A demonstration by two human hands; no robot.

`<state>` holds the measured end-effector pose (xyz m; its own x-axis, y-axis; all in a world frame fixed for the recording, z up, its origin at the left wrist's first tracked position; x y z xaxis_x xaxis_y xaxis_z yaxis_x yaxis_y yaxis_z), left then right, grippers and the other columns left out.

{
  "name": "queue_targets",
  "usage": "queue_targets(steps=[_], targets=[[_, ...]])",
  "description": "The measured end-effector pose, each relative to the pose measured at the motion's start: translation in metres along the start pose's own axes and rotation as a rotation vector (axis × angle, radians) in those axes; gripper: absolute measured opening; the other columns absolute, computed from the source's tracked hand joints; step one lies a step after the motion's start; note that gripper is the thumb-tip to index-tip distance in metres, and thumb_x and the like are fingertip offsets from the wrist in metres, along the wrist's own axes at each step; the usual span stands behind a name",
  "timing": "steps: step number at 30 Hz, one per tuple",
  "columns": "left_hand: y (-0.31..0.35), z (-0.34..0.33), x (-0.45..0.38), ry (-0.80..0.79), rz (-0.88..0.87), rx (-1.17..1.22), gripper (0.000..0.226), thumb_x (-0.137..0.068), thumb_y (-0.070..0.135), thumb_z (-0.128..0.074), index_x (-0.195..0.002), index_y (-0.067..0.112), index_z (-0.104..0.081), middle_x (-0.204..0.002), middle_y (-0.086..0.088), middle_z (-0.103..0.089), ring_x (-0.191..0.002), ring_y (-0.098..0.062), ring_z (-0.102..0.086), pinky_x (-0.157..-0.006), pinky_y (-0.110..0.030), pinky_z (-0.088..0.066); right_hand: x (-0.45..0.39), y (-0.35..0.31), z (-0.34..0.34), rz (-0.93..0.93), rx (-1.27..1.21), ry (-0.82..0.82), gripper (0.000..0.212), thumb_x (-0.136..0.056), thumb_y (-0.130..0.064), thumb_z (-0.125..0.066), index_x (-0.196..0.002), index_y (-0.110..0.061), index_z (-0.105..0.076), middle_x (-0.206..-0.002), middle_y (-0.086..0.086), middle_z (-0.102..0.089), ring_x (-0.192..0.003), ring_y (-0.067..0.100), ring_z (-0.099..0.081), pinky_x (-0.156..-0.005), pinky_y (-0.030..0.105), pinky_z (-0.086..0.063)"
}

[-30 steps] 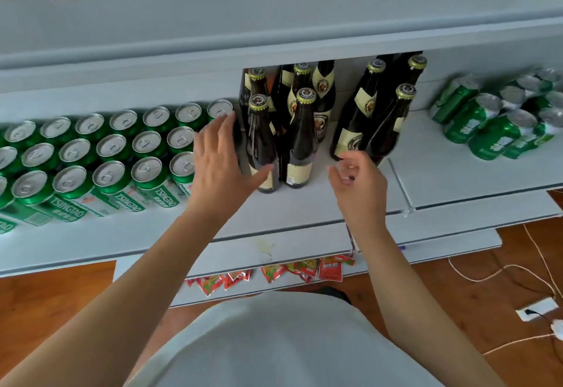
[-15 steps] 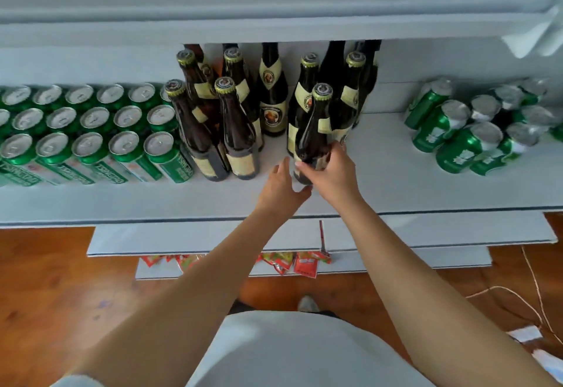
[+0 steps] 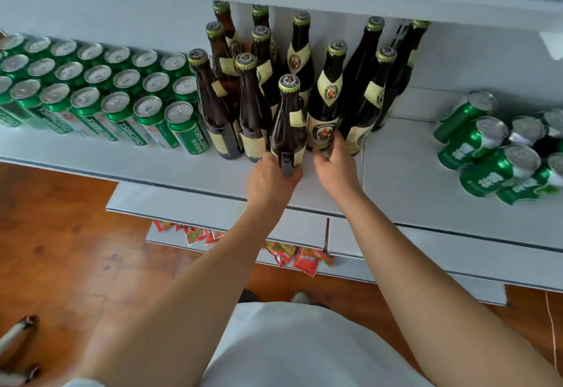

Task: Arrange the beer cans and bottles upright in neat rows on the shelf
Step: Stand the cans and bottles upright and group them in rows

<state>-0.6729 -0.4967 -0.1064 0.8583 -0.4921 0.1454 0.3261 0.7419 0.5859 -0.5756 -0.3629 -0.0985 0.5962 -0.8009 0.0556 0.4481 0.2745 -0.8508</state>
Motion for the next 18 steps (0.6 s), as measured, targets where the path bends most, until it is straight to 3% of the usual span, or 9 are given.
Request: queue_targets(steps=[3, 7, 12, 18], targets=[[-0.003, 0.000, -0.002, -0.044, 0.005, 0.000, 0.053, -0.084, 0.050, -0.068, -0.111, 0.007, -0.055, -0.090, -0.006, -0.057, -0.089, -0.031, -0.061, -0.065, -0.032, -0.040, -0.010, -0.008, -0.004, 0.003, -0.011, 0.024, 0.058, -0.091, -0.020, -0.062, -0.142, -0.009, -0.038, -0.127, 0.010, -0.062, -0.115, 0.028, -0.059, -0.084, 0.018, -0.039], [0.000, -0.005, -0.009, -0.070, -0.067, 0.019, 0.057, -0.083, 0.049, -0.067, -0.120, 0.009, -0.051, -0.108, -0.010, -0.061, -0.100, -0.030, -0.060, -0.070, -0.032, -0.040, -0.017, -0.008, -0.011, -0.038, 0.038, 0.027, 0.048, -0.092, -0.018, -0.057, -0.138, -0.011, -0.044, -0.115, 0.011, -0.067, -0.103, 0.029, -0.063, -0.071, 0.017, -0.037], [0.008, -0.004, -0.014, -0.099, -0.095, -0.011, 0.064, -0.085, 0.053, -0.065, -0.124, 0.006, -0.049, -0.114, -0.012, -0.058, -0.106, -0.030, -0.058, -0.073, -0.030, -0.038, -0.022, -0.014, -0.014, -0.023, 0.012, 0.030, 0.032, -0.100, -0.020, -0.043, -0.127, -0.008, -0.056, -0.119, 0.013, -0.064, -0.110, 0.030, -0.058, -0.076, 0.019, -0.035], [0.009, -0.001, -0.019, -0.118, -0.077, -0.050, 0.061, -0.086, 0.056, -0.064, -0.116, 0.005, -0.050, -0.109, -0.013, -0.063, -0.102, -0.032, -0.061, -0.071, -0.032, -0.040, -0.019, -0.018, -0.013, -0.052, -0.083, 0.023, 0.033, -0.104, -0.022, -0.036, -0.121, -0.006, -0.059, -0.116, 0.011, -0.064, -0.108, 0.026, -0.058, -0.073, 0.019, -0.034]])
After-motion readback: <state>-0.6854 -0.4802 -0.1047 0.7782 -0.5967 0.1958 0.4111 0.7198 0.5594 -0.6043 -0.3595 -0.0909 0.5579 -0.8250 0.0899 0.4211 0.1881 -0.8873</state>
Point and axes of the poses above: each hand's wrist, its own x-axis away from the middle knuckle, its own z-axis out of the back of the hand, y = z × x, the point moved 8 cm from there along -x, towards the middle knuckle
